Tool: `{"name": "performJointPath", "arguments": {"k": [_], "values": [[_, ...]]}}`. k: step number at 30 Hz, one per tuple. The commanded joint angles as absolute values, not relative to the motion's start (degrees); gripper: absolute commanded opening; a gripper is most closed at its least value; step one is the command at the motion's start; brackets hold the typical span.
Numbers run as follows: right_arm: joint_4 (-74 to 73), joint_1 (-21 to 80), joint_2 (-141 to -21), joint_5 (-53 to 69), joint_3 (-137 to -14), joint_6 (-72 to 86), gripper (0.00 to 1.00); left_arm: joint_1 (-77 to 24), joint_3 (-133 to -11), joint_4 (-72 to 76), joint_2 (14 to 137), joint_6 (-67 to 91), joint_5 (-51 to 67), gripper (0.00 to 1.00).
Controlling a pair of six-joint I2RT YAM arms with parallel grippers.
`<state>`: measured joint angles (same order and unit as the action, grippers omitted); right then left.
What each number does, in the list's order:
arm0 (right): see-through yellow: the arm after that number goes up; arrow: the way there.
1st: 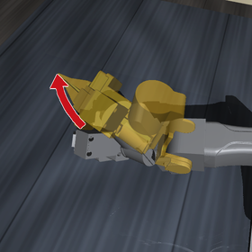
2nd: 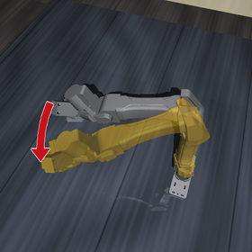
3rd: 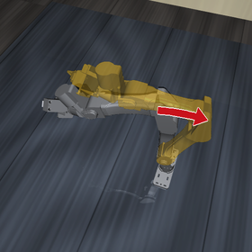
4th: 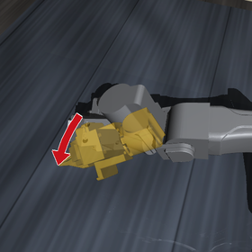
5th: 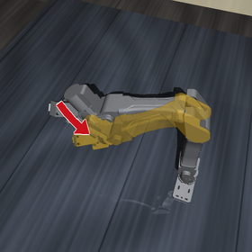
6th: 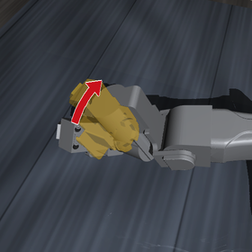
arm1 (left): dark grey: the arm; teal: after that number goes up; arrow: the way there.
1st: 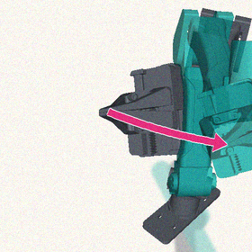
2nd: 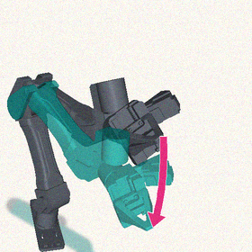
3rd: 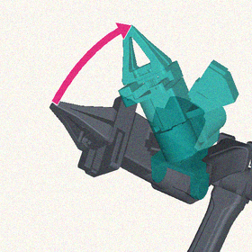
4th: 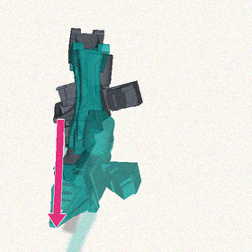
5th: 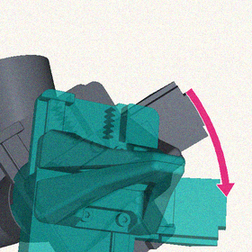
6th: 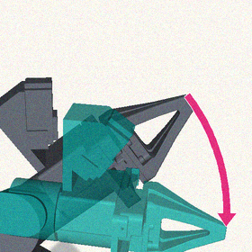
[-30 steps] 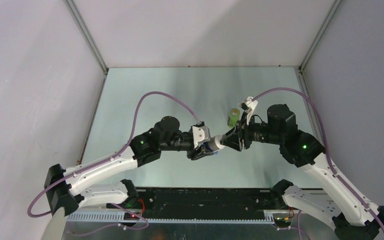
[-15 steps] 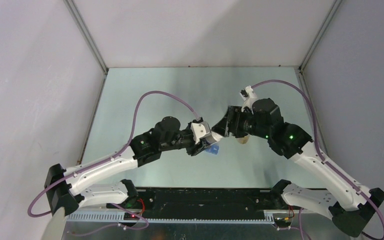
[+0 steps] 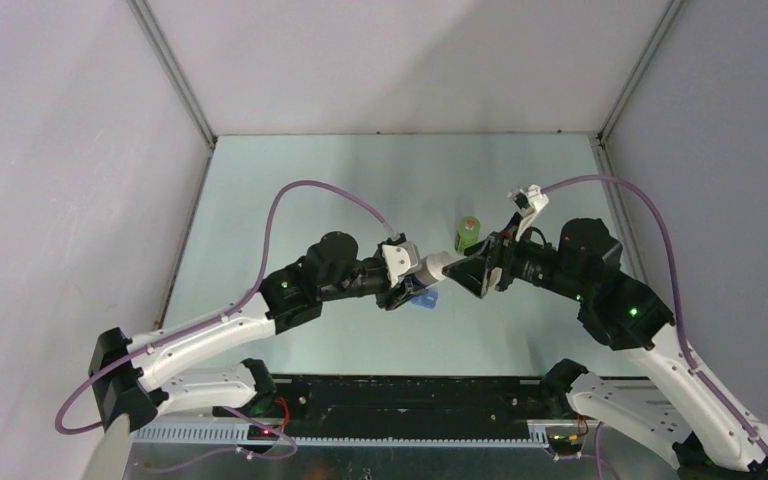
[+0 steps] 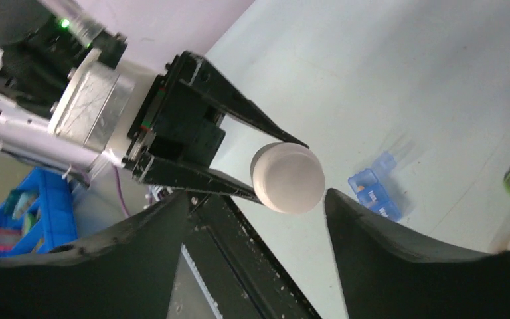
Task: Sort the pills into containers
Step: Screw the lid of the pill bottle onto the pill bottle.
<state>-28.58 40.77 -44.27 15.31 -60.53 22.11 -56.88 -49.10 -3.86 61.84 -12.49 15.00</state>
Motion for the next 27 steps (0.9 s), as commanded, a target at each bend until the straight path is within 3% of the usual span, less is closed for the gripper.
{"name": "performJointPath", "arguments": {"k": [1,3,8,13,19,22,23,25,27], "values": [[-30.97,37.04,-44.52,24.62,-60.90,16.15,0.73,-57.13,-49.96,-1.20,60.54,-13.39,19.49,0.00],[-32.37,35.12,-45.62,27.00,-61.14,15.96,0.67,-57.14,-50.65,-2.24,60.70,-13.79,21.30,0.00],[-34.22,33.97,-46.45,28.70,-61.25,13.31,0.86,-57.13,-50.69,-2.43,60.66,-13.56,23.60,0.00],[-34.01,33.66,-48.02,30.82,-61.21,13.95,0.85,-57.13,-50.63,-2.42,60.68,-13.65,24.22,0.00],[-30.84,33.65,-49.74,32.15,-60.23,18.43,0.58,-57.14,-50.59,-1.68,60.74,-13.41,23.70,0.00],[-27.14,34.37,-49.71,30.75,-58.62,24.15,0.38,-57.13,-50.34,-0.96,60.85,-13.06,22.32,0.00],[-26.93,34.94,-49.73,27.55,-58.49,25.30,0.33,-57.13,-50.36,-0.88,60.88,-13.08,21.49,0.00],[-26.71,37.48,-49.76,20.88,-58.36,28.51,0.11,-57.13,-50.43,-1.04,61.18,-13.39,20.59,0.00],[-27.19,40.21,-49.81,14.10,-58.36,32.03,0.00,-57.13,-50.48,-1.50,61.36,-13.66,19.45,0.00]]}}
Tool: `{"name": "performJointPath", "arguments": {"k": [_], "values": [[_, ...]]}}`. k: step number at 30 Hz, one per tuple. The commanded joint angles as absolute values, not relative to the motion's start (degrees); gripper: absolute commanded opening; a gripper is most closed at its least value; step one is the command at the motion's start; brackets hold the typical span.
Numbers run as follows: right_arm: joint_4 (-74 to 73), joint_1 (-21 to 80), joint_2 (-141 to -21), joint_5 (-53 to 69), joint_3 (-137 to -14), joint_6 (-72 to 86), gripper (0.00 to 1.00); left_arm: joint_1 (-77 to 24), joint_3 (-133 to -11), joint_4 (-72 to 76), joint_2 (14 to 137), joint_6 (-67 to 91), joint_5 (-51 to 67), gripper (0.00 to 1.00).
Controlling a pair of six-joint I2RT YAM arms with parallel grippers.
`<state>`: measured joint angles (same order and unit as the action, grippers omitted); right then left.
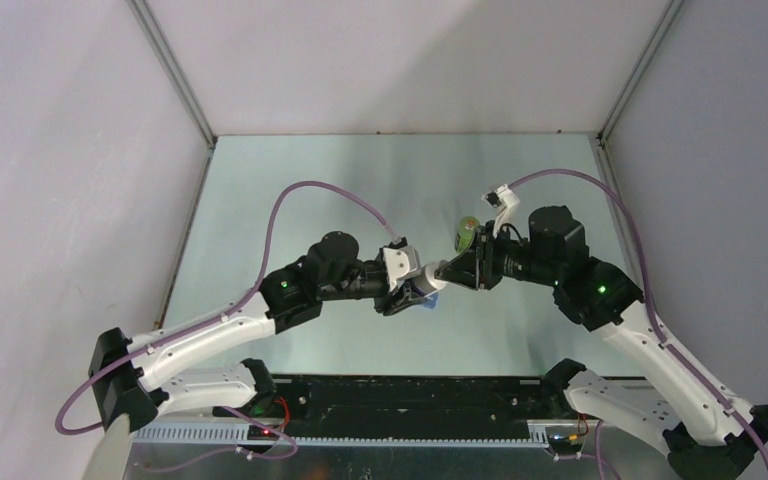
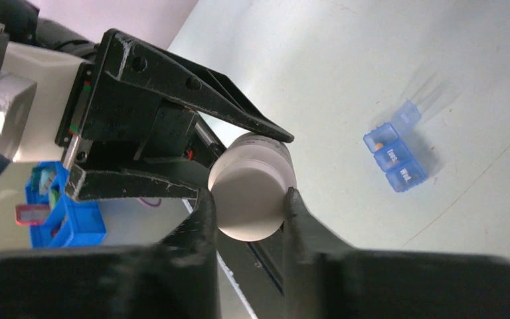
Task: Sort the pills into containers
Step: Screw the lid of the pill bottle onto the pill bottle, then place the pill bottle at the center of the board.
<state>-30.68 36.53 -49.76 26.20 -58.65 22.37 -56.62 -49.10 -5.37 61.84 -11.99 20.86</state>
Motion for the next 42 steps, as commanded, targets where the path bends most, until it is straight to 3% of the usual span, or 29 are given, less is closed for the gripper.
{"name": "performJointPath", "arguments": {"k": [1,6,7,8,9,10,12,14,25,28,29,30,33,34,35,36,37,38,40,42], "values": [[-27.91,41.41,-49.91,10.05,-58.36,34.86,0.00,-57.13,-50.50,-1.72,61.40,-13.85,18.40,0.00],[-31.67,43.85,-50.35,-1.82,-58.19,46.49,0.00,-57.13,-50.56,-2.79,61.69,-14.47,14.42,0.00],[-31.78,44.12,-50.23,-4.15,-58.01,47.28,0.07,-57.15,-50.59,-3.05,61.70,-14.62,13.25,0.00],[-31.40,44.56,-49.54,-4.80,-57.35,48.05,0.32,-57.14,-50.61,-3.35,61.70,-14.61,12.91,0.00],[-30.11,44.87,-49.03,-6.01,-56.93,48.11,0.48,-57.13,-50.62,-3.48,61.74,-14.75,12.39,0.00],[-29.42,45.32,-48.03,-6.35,-56.22,46.88,0.73,-57.13,-50.62,-3.64,61.78,-14.80,12.22,0.00],[-27.57,45.50,-46.76,-6.14,-55.84,44.19,0.93,-57.15,-50.68,-3.88,61.81,-14.77,12.00,0.00],[-25.15,45.52,-45.55,-4.06,-55.58,40.81,0.99,-57.15,-50.57,-3.73,61.76,-14.44,12.21,0.00],[-21.36,45.73,-50.40,8.56,-55.55,36.17,0.98,-57.13,-49.53,-0.37,61.26,-11.41,15.21,0.03],[-20.50,45.90,-52.07,8.89,-55.55,37.11,0.88,-57.13,-49.11,1.80,61.06,-10.26,15.45,0.07],[-20.40,45.93,-52.46,8.62,-55.55,37.51,0.79,-57.13,-48.94,2.43,60.97,-10.14,15.51,0.10],[-20.37,45.99,-52.67,7.67,-55.55,37.65,0.74,-57.13,-48.64,2.66,60.98,-9.90,15.53,0.15],[-21.19,46.00,-52.46,3.65,-55.55,38.38,0.45,-57.13,-47.58,5.08,60.68,-8.35,15.24,0.31],[-21.49,46.03,-52.18,1.62,-55.55,38.26,0.41,-57.14,-46.96,5.79,60.54,-8.00,15.05,0.45],[-22.31,45.98,-51.98,0.81,-55.55,37.95,0.37,-57.13,-46.60,7.14,60.55,-7.23,14.35,0.51],[-22.67,45.97,-51.45,-2.21,-55.39,37.52,0.36,-57.15,-45.90,7.70,60.31,-6.78,13.68,0.64],[-23.93,45.88,-51.21,-5.52,-55.38,36.45,0.34,-57.13,-45.50,8.96,60.22,-5.76,11.75,0.69],[-24.93,45.51,-50.68,-7.20,-55.37,35.94,0.34,-57.13,-44.73,9.53,59.92,-5.30,10.71,0.92],[-28.91,43.89,-50.42,-11.95,-55.37,34.94,0.34,-57.10,-43.52,11.09,59.32,-4.08,7.22,0.99],[-33.76,41.33,-50.39,-16.13,-54.65,35.43,0.34,-57.07,-41.99,12.98,58.68,-2.85,2.98,0.99]]}}
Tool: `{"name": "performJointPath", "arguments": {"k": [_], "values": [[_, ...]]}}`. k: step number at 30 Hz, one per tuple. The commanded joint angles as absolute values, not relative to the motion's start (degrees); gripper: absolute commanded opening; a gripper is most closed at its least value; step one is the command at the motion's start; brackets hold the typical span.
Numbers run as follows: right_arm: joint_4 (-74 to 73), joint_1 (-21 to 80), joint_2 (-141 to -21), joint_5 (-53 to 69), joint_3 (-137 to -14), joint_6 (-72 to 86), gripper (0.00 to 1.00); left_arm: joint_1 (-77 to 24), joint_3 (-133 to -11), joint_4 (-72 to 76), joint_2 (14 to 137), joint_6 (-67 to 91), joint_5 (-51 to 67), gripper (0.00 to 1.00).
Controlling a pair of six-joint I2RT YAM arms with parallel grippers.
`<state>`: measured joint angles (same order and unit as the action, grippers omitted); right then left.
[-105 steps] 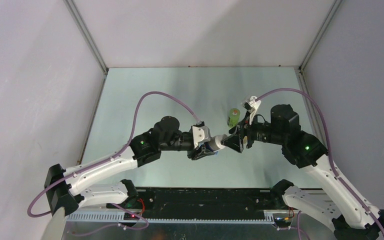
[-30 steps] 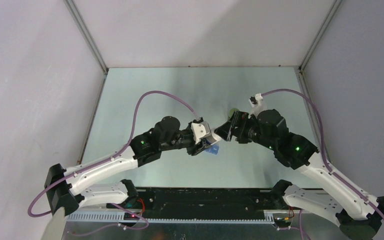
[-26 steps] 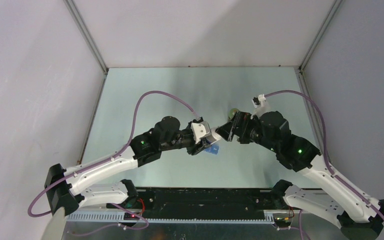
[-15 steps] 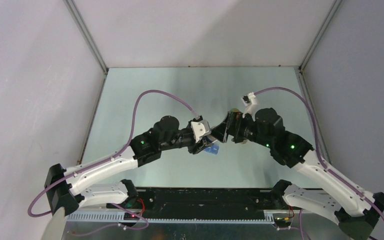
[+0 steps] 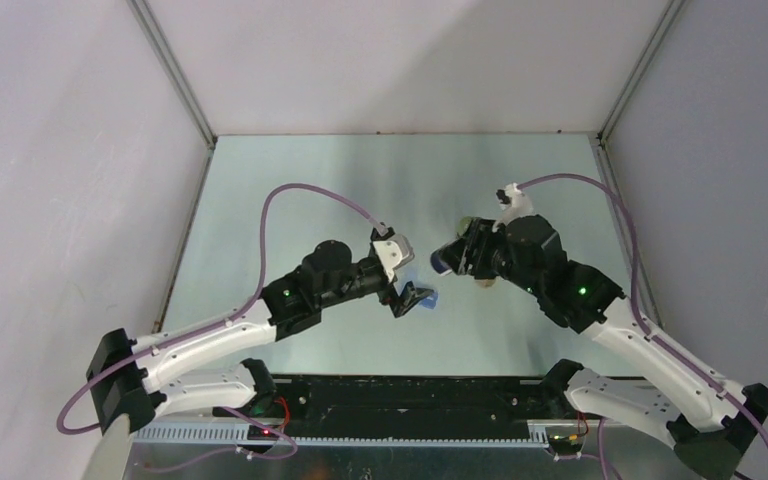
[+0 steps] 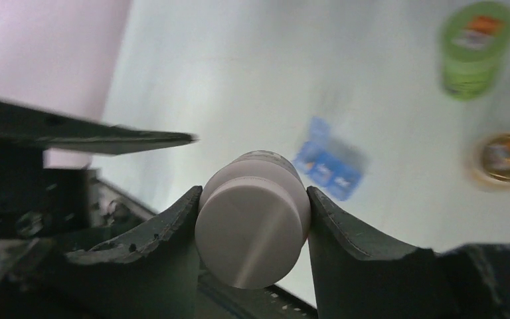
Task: Sort the pills into containers
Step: Place the pill bottle at the center of the board.
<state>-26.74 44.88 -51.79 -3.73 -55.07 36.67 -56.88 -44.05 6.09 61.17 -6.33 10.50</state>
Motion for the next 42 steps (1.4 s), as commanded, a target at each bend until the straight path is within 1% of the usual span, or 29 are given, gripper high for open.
{"name": "performJointPath", "arguments": {"k": [1,2,4,8,11,14,17,21,22,23,24,25,26,27,29,33,38,39,40,42], "values": [[-36.10,40.44,-50.29,-18.27,-54.04,35.64,0.34,-57.03,-40.86,14.30,58.52,-1.81,-0.75,0.99],[-36.90,38.32,-49.84,-19.20,-52.27,36.00,0.34,-56.90,-40.34,15.59,58.33,-1.26,-5.13,0.99],[-38.55,34.30,-49.03,-21.29,-48.86,37.15,0.34,-56.09,-39.29,16.39,58.37,1.30,-9.74,1.00],[-38.52,25.77,-48.29,-21.54,-42.56,39.57,0.34,-52.75,-38.60,15.90,58.82,7.77,-11.53,0.99],[-36.46,21.37,-49.47,-22.60,-39.26,40.86,0.34,-50.29,-37.20,16.65,58.26,9.94,-12.20,0.99],[-33.12,19.30,-52.88,-24.41,-37.95,41.55,0.34,-48.93,-35.72,18.05,57.15,11.32,-13.47,0.99],[-30.77,17.33,-59.11,-26.10,-37.72,42.17,0.34,-48.04,-33.83,19.04,55.10,11.64,-15.18,0.99],[-27.63,16.84,-65.20,-28.39,-37.67,42.08,0.36,-47.28,-31.69,20.55,52.48,11.61,-16.25,0.99],[-26.82,16.86,-66.46,-28.59,-37.69,42.00,0.37,-47.04,-31.10,20.65,52.08,11.60,-16.30,0.99],[-26.55,16.87,-66.89,-28.71,-37.74,41.88,0.45,-46.94,-30.89,20.72,51.41,11.60,-16.42,0.99],[-26.43,16.87,-67.35,-28.69,-37.77,41.90,0.49,-46.58,-30.62,20.69,51.24,11.65,-16.56,0.99],[-26.93,16.83,-67.42,-28.71,-37.96,41.98,0.59,-46.41,-30.60,20.22,50.93,11.71,-16.53,0.99],[-27.31,16.85,-67.20,-28.91,-38.05,42.17,0.64,-45.95,-30.77,19.82,50.91,12.09,-16.44,0.99],[-28.01,16.80,-66.91,-29.13,-38.12,42.43,0.71,-45.82,-30.81,19.24,50.96,12.51,-16.33,0.99],[-28.73,16.87,-65.60,-29.56,-38.22,42.23,0.77,-45.34,-30.80,19.25,50.96,13.09,-15.91,0.99],[-31.56,16.86,-61.52,-29.29,-39.70,41.49,0.82,-44.79,-30.76,19.70,51.22,13.94,-15.46,0.99],[-34.88,16.83,-53.85,-26.00,-44.11,37.04,0.83,-44.36,-31.29,18.76,50.68,15.14,-15.70,0.99],[-34.78,16.85,-51.76,-22.76,-44.60,35.79,0.81,-44.33,-31.42,17.81,50.61,15.65,-15.67,0.99],[-34.62,16.87,-50.80,-20.34,-45.73,32.81,0.74,-44.11,-31.89,16.60,50.40,15.91,-15.01,0.99],[-33.58,17.32,-47.39,-12.41,-47.07,29.30,0.68,-43.78,-32.51,14.40,49.95,16.53,-13.59,0.99]]}}
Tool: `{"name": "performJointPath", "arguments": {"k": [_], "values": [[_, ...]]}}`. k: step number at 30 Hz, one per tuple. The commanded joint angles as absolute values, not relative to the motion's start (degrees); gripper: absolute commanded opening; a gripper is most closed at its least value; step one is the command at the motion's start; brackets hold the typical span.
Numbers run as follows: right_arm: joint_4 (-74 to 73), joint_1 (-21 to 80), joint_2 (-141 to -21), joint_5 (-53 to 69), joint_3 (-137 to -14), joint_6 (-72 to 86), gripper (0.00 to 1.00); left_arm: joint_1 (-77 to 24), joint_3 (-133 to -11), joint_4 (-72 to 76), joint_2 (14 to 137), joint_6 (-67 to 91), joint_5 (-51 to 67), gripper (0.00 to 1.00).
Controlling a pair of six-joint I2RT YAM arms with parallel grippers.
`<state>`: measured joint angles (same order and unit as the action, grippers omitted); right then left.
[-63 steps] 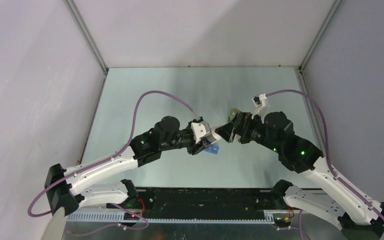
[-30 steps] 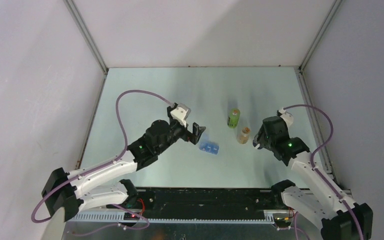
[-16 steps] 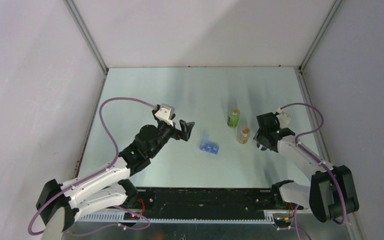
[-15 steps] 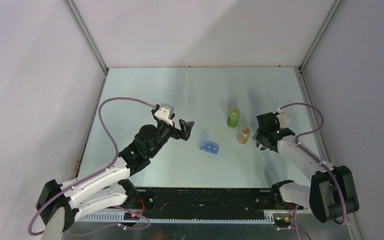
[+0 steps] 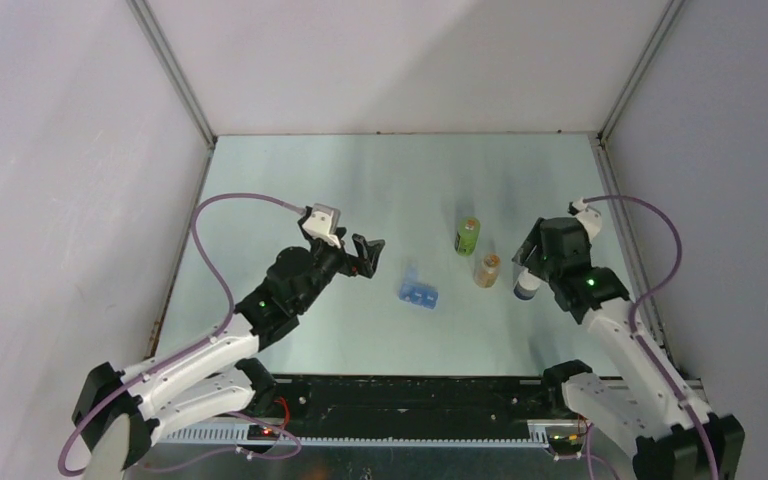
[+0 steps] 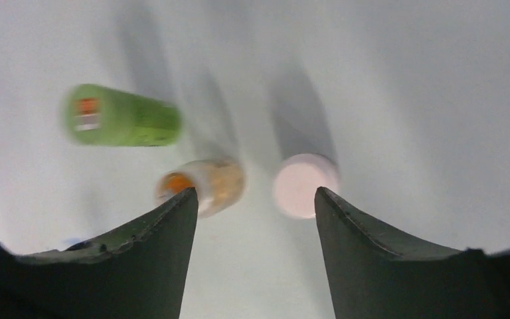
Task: Sort the pills into containers
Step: Place the pill bottle at the center of the board, then adjust the pill container at the center of the board.
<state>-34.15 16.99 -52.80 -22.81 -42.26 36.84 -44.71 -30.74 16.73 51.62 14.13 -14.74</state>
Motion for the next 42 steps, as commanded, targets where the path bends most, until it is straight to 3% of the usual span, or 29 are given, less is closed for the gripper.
{"name": "performJointPath", "arguments": {"k": [1,5,7,10,14,18,26,33,42], "values": [[-32.37,17.63,-45.40,-7.10,-47.35,28.36,0.67,-43.64,-32.60,13.70,49.67,17.19,-13.21,0.99],[-29.54,22.47,-43.22,6.90,-48.39,23.44,0.70,-43.05,-32.28,10.72,47.46,20.60,-11.41,0.99],[-30.77,26.40,-45.02,9.42,-49.36,21.09,0.77,-42.97,-32.00,9.18,46.13,22.25,-10.91,0.99],[-34.22,33.78,-49.75,6.39,-52.23,18.09,0.86,-42.94,-31.17,6.85,43.33,24.73,-10.57,0.98],[-36.82,43.44,-60.44,-0.50,-58.60,17.33,0.89,-42.79,-29.77,3.74,38.85,27.98,-10.43,0.97],[-40.86,45.36,-76.50,-2.62,-67.81,16.27,0.91,-42.56,-27.90,-0.20,32.97,29.84,-12.71,0.97],[-47.03,47.30,-97.97,1.08,-81.00,3.56,0.90,-42.20,-26.07,-5.72,23.86,29.93,-15.37,0.98],[-48.53,48.17,-106.33,0.67,-84.09,-3.53,0.90,-42.17,-27.28,-6.16,25.74,28.42,-14.33,0.99],[-49.71,48.34,-112.45,0.79,-88.56,2.38,0.83,-41.99,-26.17,-2.59,25.13,28.99,-14.19,0.99]]}}
